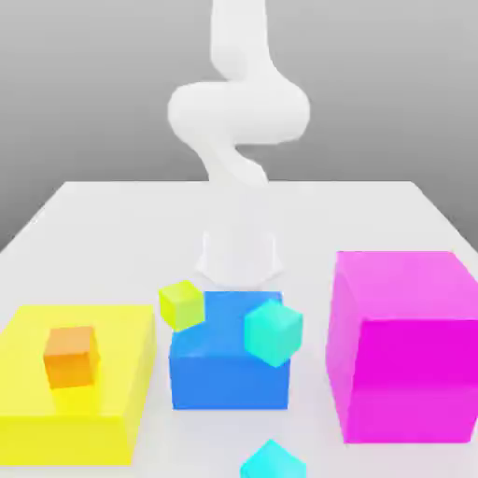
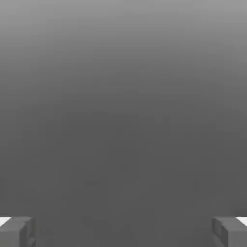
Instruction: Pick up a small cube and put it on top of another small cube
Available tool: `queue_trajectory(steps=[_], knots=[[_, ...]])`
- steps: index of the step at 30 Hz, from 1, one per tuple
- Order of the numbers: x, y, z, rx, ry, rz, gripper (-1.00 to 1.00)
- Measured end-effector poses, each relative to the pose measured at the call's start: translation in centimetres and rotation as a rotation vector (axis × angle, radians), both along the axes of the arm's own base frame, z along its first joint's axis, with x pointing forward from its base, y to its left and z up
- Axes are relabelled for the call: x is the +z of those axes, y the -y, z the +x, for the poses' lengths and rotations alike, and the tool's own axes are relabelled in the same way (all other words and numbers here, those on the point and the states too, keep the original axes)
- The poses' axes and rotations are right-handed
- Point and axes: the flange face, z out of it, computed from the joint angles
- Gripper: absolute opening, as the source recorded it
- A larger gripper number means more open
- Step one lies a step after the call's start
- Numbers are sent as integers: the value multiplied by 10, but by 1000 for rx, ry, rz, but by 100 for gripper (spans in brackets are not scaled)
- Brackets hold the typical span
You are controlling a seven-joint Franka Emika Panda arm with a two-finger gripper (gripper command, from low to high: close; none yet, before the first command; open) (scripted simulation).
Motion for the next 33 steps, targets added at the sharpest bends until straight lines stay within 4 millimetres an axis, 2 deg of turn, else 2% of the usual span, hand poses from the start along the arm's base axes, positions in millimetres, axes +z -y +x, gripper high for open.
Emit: queue_trajectory(steps=[4,8,15,22,29,33], knots=[[-59,-6,50,-108,-106,5,0],[-122,-8,90,-205,-202,19,0],[-241,-8,135,-356,-362,65,0],[-361,-13,150,-492,-515,149,0],[-467,-30,140,-619,-665,276,0],[-524,-32,139,-637,-683,296,0]])
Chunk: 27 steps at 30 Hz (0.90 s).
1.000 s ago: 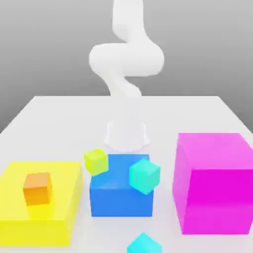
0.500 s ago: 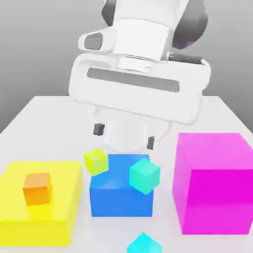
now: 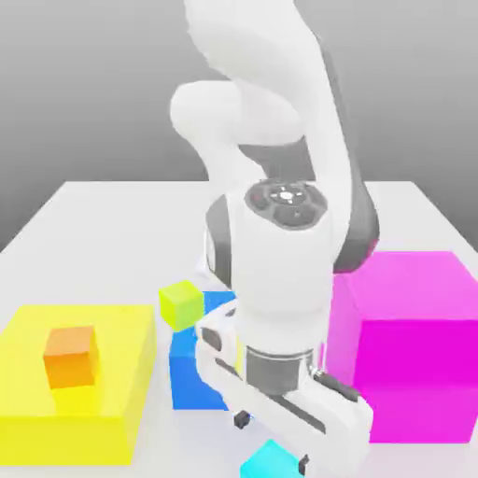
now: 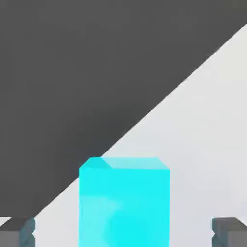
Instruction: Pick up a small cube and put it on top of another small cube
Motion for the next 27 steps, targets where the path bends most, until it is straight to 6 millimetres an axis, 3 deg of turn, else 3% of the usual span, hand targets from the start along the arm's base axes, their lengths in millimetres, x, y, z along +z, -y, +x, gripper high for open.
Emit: queue_trajectory(steps=[1,8,14,27], knots=[[-13,0,-1,0,-1,0,-100],[-14,0,-1,0,1,1,-100],[52,0,-8,29,-9,-22,-100],[151,-1,-84,247,-41,-93,-100]])
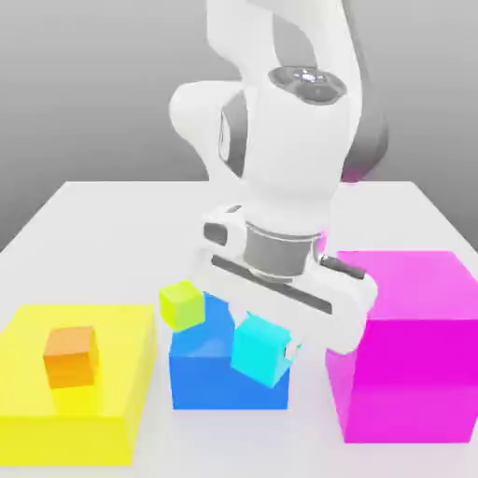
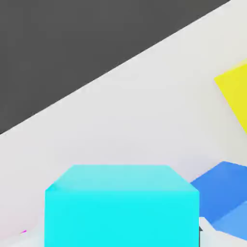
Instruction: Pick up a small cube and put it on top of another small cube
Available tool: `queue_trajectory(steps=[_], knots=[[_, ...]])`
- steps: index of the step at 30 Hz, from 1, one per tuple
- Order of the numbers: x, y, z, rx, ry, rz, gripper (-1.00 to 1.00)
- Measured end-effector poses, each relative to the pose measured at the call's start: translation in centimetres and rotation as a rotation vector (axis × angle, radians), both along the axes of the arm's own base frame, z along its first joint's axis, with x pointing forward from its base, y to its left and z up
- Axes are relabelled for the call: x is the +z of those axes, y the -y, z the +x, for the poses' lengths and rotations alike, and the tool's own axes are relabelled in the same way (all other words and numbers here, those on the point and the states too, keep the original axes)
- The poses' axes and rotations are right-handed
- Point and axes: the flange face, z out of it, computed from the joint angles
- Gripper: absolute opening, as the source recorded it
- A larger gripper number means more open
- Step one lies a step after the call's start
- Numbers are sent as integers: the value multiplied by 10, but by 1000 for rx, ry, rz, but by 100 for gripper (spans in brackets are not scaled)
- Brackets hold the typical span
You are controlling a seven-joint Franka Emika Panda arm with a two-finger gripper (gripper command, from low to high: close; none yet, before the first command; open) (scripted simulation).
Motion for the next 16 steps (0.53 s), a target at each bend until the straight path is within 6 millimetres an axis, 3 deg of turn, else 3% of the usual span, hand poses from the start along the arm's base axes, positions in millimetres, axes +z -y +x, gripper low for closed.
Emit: queue_trajectory(steps=[8,13,14,16], knots=[[47,-6,-58,139,16,87,-100],[-2,-7,-63,156,20,99,-100],[-9,-7,-64,157,19,100,100],[-9,-7,-64,157,19,100,100]])
